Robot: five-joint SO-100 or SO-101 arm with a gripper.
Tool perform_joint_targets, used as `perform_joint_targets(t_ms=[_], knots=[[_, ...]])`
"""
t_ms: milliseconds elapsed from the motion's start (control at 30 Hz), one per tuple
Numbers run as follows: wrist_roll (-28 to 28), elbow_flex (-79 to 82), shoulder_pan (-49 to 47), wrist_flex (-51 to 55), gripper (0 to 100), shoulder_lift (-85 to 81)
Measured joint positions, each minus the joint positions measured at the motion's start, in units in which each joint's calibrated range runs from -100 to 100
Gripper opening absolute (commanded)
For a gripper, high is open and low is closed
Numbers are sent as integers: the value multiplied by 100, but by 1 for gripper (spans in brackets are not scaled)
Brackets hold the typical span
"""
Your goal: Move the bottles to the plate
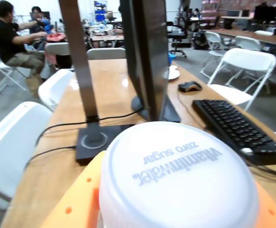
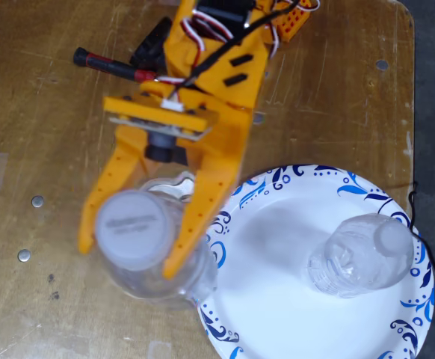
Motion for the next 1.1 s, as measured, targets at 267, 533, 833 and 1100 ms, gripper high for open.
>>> perform_joint_targets(t_ms=[267, 533, 833, 1100], knots=[[-146, 2203, -492, -1268, 13, -688], [-146, 3777, -620, -2068, 13, -1367], [-172, 4568, -893, -2519, 13, -1393], [-177, 4883, -1048, -3566, 13, -1166]])
